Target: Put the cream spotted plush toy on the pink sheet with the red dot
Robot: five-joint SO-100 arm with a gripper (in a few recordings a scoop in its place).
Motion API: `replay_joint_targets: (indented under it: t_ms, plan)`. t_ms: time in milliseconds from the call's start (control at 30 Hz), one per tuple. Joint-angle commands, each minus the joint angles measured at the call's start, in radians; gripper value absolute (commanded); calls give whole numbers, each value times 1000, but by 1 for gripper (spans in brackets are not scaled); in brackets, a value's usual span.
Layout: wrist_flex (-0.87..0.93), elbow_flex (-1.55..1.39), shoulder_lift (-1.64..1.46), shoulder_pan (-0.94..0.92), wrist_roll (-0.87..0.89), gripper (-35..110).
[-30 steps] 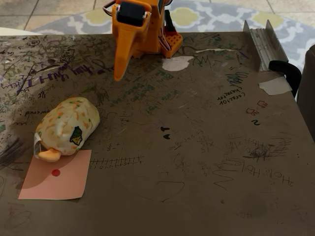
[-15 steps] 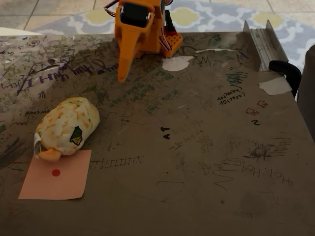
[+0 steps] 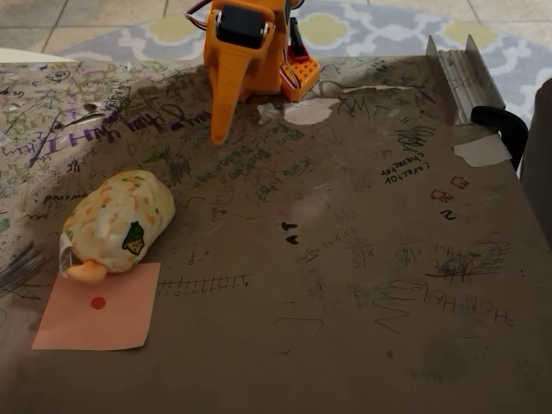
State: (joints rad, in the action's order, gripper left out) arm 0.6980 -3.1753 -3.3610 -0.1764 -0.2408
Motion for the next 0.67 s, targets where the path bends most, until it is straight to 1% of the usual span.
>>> replay_joint_targets:
  t_ms: [0,633]
  plan:
    - [17,-15,-14,-9,-6,0]
    - [23,-15,-12,11,-29,0]
